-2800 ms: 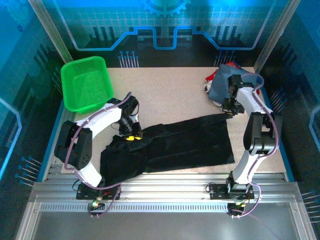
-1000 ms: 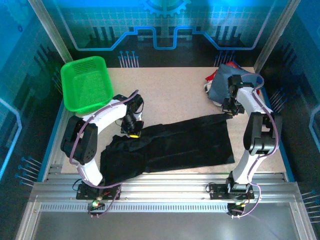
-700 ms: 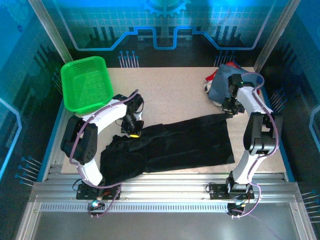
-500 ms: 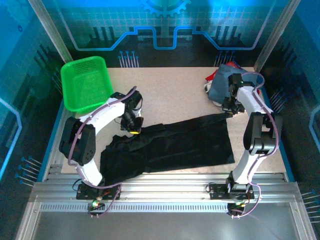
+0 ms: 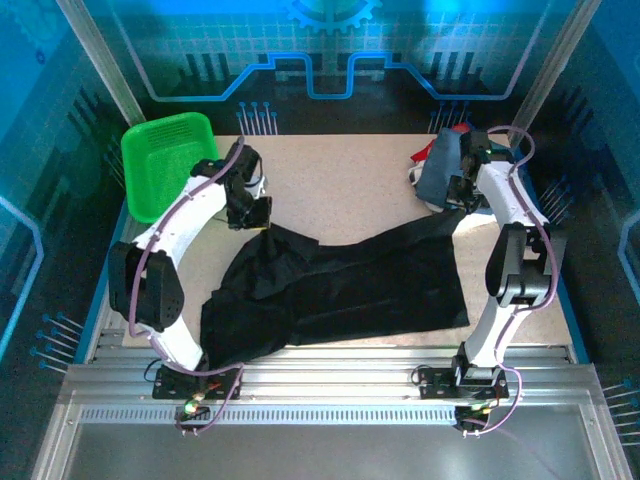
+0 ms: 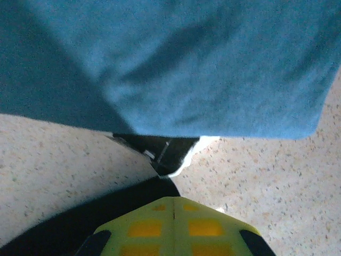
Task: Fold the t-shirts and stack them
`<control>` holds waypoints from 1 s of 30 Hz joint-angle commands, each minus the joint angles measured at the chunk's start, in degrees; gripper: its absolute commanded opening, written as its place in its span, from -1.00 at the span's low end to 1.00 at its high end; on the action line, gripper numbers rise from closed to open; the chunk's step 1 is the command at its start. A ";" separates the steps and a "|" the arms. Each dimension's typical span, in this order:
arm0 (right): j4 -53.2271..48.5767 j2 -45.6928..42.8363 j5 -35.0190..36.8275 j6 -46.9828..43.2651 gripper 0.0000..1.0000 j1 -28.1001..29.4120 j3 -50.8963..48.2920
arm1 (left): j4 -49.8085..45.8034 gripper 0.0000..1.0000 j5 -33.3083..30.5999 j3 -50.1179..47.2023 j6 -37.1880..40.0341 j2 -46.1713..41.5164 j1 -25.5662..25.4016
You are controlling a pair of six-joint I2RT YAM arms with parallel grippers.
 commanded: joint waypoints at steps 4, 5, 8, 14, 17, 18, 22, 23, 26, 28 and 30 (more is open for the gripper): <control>-2.26 4.83 -1.34 -1.15 -1.00 -0.58 9.08 | 0.38 -1.00 -4.44 10.14 3.16 4.95 3.22; -2.61 5.79 -1.43 -1.35 -1.00 -0.53 10.77 | 0.58 -1.00 -4.82 11.66 2.84 5.71 3.78; -3.89 8.34 -1.22 -1.59 -1.00 -0.51 15.48 | 2.15 -1.00 -5.87 14.30 0.99 7.14 5.50; -6.18 11.72 -0.73 -1.88 -1.00 -0.62 20.23 | 4.33 -1.00 -5.63 16.01 -2.44 9.66 7.08; -5.13 10.59 -0.74 -1.62 -1.00 -0.61 17.32 | 5.55 -1.00 -4.95 12.41 -3.58 9.07 6.82; -4.58 10.05 -0.67 -1.59 -1.00 -0.62 16.17 | 6.05 -1.00 -4.62 10.62 -3.78 8.47 6.67; -3.14 7.84 -0.16 -1.59 -1.00 -0.80 11.00 | 7.17 -1.00 -5.68 1.44 -4.85 5.11 5.21; -2.92 7.30 -0.13 -1.60 -1.00 -0.88 9.72 | 7.27 -1.00 -6.02 -1.32 -5.40 4.04 4.62; -1.80 5.75 -0.20 -1.34 -1.00 -1.06 5.95 | 7.19 -1.00 -8.68 -8.77 -8.27 1.54 2.98; -0.88 5.08 -0.20 -1.11 -1.00 -1.06 3.72 | 7.70 -1.00 -10.15 -12.98 -10.65 0.30 2.28; -0.41 4.95 -0.36 -0.90 -1.00 -1.06 2.13 | 8.20 -0.99 -11.02 -15.84 -12.82 -0.40 1.86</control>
